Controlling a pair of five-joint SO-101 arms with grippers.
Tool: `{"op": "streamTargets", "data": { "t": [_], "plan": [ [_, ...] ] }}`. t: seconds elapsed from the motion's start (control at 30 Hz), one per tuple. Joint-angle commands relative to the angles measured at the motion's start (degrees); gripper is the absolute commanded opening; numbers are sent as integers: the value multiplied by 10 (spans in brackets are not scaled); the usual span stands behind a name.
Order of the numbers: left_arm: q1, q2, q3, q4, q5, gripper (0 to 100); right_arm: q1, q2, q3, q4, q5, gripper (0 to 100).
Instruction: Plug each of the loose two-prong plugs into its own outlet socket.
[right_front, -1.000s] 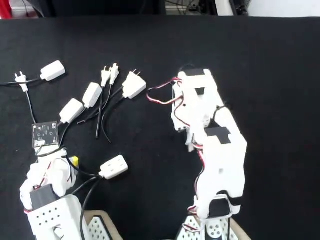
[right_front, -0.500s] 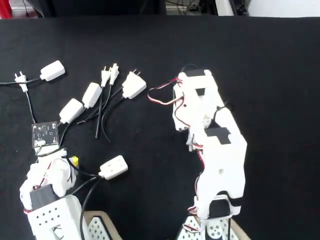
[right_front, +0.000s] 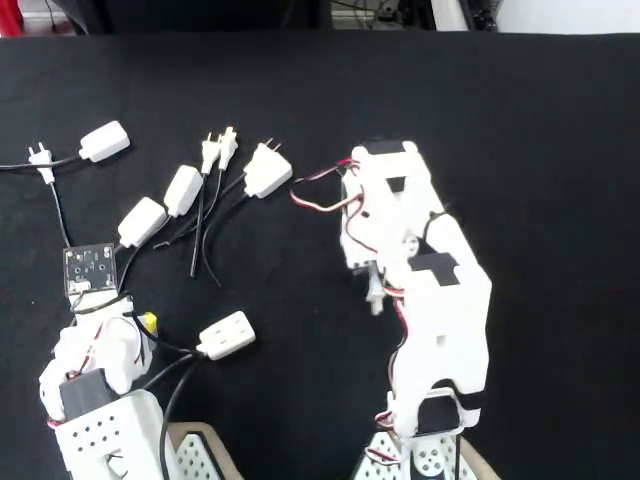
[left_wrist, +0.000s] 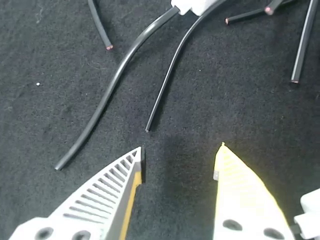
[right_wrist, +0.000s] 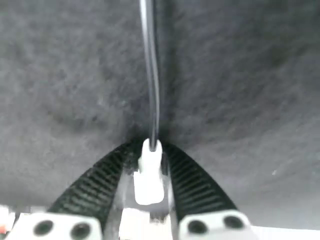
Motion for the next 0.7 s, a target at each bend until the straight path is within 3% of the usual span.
{"op": "streamTargets", "data": {
  "t": [0.0, 0.33, 0.67],
  "plan": [
    [-5, 3, -9, 1, -7, 234, -19, -58, 24, 27, 30, 32],
    [-5, 3, -9, 2, -7, 234, -73, -66, 87, 28, 87, 36],
    [-5, 3, -9, 1, -7, 234, -88, -7, 75, 32, 88, 37]
  ]
}}
